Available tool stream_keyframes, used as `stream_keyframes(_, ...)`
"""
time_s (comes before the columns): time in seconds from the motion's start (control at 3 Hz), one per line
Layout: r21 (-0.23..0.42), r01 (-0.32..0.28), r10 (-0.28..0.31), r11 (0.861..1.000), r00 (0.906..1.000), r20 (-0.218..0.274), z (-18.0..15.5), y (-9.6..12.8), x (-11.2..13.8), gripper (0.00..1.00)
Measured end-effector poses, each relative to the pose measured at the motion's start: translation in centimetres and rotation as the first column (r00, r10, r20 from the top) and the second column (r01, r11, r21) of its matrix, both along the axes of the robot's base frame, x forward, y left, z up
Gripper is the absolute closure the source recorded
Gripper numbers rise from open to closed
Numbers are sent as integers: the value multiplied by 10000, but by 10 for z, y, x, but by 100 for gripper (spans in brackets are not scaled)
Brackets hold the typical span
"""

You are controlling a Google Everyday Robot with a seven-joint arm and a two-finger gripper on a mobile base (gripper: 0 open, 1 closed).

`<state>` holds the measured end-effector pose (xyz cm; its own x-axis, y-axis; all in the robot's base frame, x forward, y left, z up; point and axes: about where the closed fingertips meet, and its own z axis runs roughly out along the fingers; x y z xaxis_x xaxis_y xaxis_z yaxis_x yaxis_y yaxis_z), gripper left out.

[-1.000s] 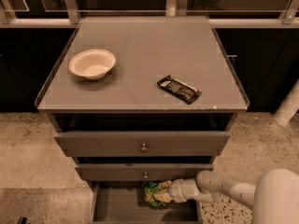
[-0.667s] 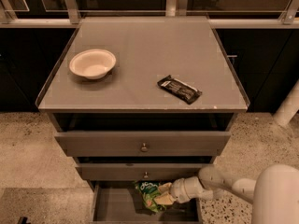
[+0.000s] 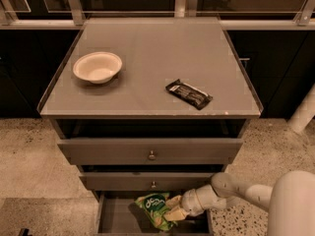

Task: Pick green rice chip bag from bottom drawer and place on counter

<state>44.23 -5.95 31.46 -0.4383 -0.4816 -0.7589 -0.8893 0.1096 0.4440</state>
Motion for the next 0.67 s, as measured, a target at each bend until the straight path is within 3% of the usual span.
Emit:
stream_keyframes(0.33, 76, 192, -195, 9998, 9990, 413, 22, -9, -11, 100)
stream_keyframes(0.67, -48, 934, -925, 9956, 9915, 918, 42, -22, -18, 100)
